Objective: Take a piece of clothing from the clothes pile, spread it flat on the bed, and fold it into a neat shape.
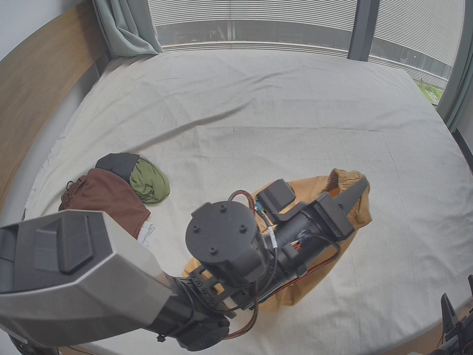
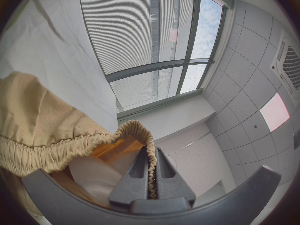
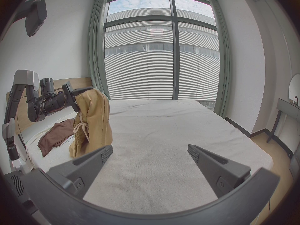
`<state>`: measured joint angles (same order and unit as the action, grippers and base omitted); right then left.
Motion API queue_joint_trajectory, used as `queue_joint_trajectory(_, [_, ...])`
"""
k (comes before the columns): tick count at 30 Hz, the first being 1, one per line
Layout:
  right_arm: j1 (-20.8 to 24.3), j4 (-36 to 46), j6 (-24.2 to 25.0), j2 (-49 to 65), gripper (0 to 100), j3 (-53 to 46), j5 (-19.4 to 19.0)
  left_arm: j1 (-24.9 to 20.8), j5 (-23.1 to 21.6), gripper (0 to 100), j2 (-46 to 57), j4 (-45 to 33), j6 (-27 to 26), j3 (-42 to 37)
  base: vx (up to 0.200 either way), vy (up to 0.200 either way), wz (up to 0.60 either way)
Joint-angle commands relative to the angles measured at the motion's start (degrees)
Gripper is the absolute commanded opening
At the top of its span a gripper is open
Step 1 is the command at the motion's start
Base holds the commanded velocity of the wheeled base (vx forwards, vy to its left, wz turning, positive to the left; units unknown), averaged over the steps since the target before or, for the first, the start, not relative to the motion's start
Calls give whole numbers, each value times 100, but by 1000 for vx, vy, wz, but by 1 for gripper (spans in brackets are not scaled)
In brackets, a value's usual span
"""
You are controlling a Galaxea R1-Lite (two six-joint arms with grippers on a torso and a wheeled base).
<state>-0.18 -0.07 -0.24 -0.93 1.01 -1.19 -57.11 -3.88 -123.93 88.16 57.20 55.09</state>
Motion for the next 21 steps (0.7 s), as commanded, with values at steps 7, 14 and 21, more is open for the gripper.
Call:
queue_joint_trajectory(7, [1, -1, -2, 75, 100, -101, -4, -520, -43, 0, 246, -352, 28, 933, 0, 0, 0])
queue_joint_trajectory(14, [1, -1, -11, 75, 100, -101, -4, -670, -34, 0, 1134, -1302, 564, 1601, 0, 0, 0])
queue_joint_trajectory(21, [1, -1, -2, 75, 100, -101, -4, -186, 62, 0, 1433, -1697, 758, 1188, 0, 0, 0])
